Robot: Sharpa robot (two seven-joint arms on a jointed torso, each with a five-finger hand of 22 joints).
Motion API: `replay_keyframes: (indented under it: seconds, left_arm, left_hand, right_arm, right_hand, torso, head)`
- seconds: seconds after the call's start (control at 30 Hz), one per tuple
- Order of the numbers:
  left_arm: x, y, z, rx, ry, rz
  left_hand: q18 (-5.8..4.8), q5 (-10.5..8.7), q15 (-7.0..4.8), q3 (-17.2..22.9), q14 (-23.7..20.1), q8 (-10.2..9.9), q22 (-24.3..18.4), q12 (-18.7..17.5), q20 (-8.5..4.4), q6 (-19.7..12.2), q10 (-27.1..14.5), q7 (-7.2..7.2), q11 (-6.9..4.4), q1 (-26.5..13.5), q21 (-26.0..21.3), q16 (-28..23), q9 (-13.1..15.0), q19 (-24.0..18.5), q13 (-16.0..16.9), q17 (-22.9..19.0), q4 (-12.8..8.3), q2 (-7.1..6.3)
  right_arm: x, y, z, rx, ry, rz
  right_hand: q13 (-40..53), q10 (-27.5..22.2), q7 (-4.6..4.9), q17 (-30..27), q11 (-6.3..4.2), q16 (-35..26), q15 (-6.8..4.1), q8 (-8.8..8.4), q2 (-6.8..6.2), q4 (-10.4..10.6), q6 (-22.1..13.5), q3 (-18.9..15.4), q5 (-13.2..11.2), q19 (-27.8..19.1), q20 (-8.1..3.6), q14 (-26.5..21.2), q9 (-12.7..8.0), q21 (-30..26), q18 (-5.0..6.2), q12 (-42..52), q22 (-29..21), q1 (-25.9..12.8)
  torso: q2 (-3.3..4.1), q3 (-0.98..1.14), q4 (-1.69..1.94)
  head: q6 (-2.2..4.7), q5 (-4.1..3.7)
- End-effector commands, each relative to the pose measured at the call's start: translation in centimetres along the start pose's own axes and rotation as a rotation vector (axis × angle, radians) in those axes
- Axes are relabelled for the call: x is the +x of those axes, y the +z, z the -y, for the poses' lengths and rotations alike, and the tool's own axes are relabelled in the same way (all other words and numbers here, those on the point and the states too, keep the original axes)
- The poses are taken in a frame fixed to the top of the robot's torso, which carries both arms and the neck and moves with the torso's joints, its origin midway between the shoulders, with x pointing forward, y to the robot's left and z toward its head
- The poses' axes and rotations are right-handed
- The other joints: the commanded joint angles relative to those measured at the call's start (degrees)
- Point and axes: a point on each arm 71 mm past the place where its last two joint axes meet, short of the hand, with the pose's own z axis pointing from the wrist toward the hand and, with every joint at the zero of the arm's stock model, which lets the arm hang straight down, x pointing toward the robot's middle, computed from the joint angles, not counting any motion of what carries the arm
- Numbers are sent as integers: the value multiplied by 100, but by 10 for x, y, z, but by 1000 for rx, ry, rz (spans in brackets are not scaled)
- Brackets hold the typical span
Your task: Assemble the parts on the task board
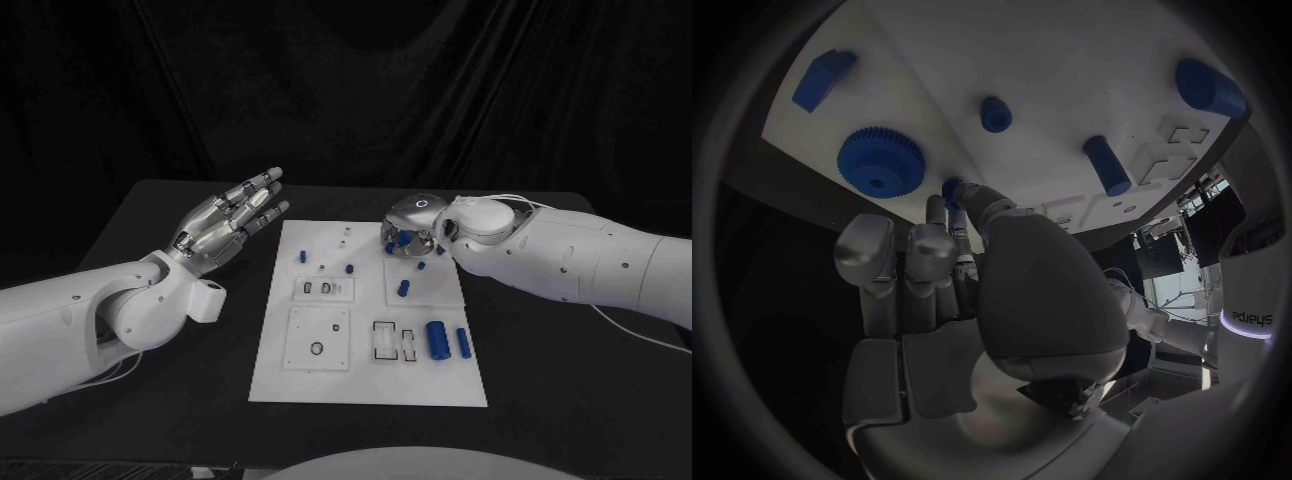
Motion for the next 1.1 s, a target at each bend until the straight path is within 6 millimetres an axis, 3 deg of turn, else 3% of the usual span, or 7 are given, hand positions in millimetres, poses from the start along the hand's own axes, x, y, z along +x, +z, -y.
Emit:
replay_keyframes:
  seconds: [0.03, 0.33, 0.7, 1.1]
  left_arm:
    - [1, 0, 0, 9, -10, -13]
    - [-1, -1, 0, 3, -6, -6]
    - [-1, -9, 3, -5, 5, 17]
    - [4, -12, 8, 12, 8, 24]
  left_hand:
    - [-26, 83, 52, 84, 57, 77, -16, 53, 10, 1, -16, 27, 52, 63, -50, -55, 96, 47, -5, -41, 8, 10]
    - [-26, 99, 61, 111, 57, 77, -15, 59, 23, 8, -14, 26, 54, 91, -48, -55, 96, 49, -3, -41, -15, 18]
    - [-24, 127, 56, 121, 57, 89, -9, 86, 36, 63, 6, 35, 64, 114, -41, -55, 103, 57, 5, -41, -43, -13]
    - [-22, 171, 58, 124, 57, 109, -2, 134, 60, 149, 45, 51, 89, 128, -32, -55, 111, 69, 19, -41, -57, -46]
  right_arm:
    - [-4, -1, -1, -24, 18, 71]
    - [-10, -2, -1, -26, 42, 111]
    - [-49, 10, -7, -49, 21, 145]
    - [-65, 23, -6, -36, -2, 149]
  right_hand:
    - [99, 208, 64, 146, -27, 174, -25, 381, -57, -34, 284, 120, 71, 131, -25, 57, 401, 221, -80, 70, 191, 31]
    - [77, 512, 166, 218, -60, 186, -53, 587, -33, -140, 324, 185, 23, 168, -56, 90, 657, 307, -106, -44, 358, 83]
    - [50, 594, 204, 208, -42, 165, -44, 625, -38, -192, 305, 232, -37, 162, -52, 83, 741, 318, -112, -148, 397, 124]
    - [23, 587, 221, 229, -14, 165, -26, 598, -35, -201, 221, 265, -48, 165, -39, 83, 770, 339, -121, -249, 448, 120]
  torso:
    - [2, -2, 2]
    - [-3, -1, -7]
    - [-1, -7, -1]
    - [97, -2, 77]
  head:
    - [-7, -3]
    - [-33, 37]
    - [-103, 132]
    - [-82, 178]
